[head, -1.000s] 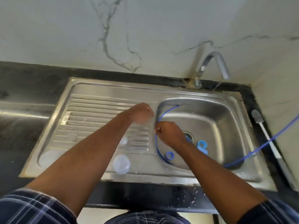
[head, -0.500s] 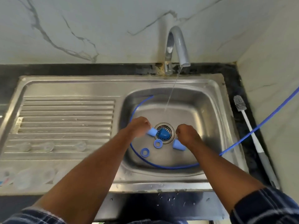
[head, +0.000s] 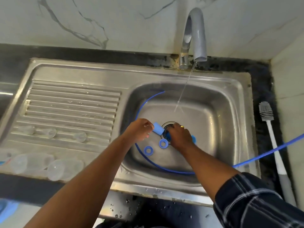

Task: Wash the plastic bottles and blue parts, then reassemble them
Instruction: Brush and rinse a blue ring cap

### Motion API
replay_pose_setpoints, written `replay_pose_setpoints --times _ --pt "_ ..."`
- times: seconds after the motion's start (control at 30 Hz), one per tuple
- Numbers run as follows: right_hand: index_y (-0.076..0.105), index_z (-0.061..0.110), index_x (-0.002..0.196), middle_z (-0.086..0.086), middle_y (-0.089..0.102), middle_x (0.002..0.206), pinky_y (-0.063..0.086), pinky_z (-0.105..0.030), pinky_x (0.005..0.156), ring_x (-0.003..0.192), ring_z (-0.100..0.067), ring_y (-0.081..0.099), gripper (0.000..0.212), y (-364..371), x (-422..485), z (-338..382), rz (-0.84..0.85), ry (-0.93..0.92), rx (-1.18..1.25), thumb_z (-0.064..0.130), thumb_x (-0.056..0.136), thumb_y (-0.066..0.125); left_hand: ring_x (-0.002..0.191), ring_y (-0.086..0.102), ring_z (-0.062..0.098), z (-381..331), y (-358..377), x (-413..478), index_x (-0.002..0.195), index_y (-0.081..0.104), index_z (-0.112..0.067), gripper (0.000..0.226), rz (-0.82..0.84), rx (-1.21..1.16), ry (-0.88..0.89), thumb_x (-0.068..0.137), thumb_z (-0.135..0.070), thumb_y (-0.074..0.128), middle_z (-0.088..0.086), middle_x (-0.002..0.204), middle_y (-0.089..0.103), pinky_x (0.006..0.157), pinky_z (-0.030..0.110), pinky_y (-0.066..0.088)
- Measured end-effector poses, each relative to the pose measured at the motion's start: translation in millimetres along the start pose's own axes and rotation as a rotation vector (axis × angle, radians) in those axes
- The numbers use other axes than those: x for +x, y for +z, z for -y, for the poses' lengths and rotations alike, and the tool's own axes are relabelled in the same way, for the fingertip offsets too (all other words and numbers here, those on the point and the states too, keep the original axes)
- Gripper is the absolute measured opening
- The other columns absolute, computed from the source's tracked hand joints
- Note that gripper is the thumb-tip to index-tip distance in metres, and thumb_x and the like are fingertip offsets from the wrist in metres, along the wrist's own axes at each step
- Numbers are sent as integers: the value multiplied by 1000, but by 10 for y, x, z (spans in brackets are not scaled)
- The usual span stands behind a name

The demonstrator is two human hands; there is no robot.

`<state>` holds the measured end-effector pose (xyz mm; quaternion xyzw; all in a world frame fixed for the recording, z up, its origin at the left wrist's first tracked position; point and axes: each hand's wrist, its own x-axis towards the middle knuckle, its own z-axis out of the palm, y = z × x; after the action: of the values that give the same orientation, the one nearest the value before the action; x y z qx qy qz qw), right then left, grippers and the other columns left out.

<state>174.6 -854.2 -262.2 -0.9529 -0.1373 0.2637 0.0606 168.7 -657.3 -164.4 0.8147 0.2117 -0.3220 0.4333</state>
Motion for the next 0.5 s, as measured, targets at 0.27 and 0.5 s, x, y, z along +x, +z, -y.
replay_pose_setpoints --times 0.27,0.5 --pt "68 20 101 -8 64 111 47 -34 77 100 -33 60 28 -165 -148 -219 -142 242 344 6 86 49 89 72 28 -23 -4 53 109 69 -7 21 57 -19 27 99 -17 54 15 106 74 79 37 57" --pt "69 11 87 -12 70 99 46 -32 69 94 -33 65 26 -166 -355 -607 -48 450 297 37 89 70 83 69 23 -58 -14 47 109 68 -9 20 128 -49 76 98 -17 55 12 106 73 73 33 51"
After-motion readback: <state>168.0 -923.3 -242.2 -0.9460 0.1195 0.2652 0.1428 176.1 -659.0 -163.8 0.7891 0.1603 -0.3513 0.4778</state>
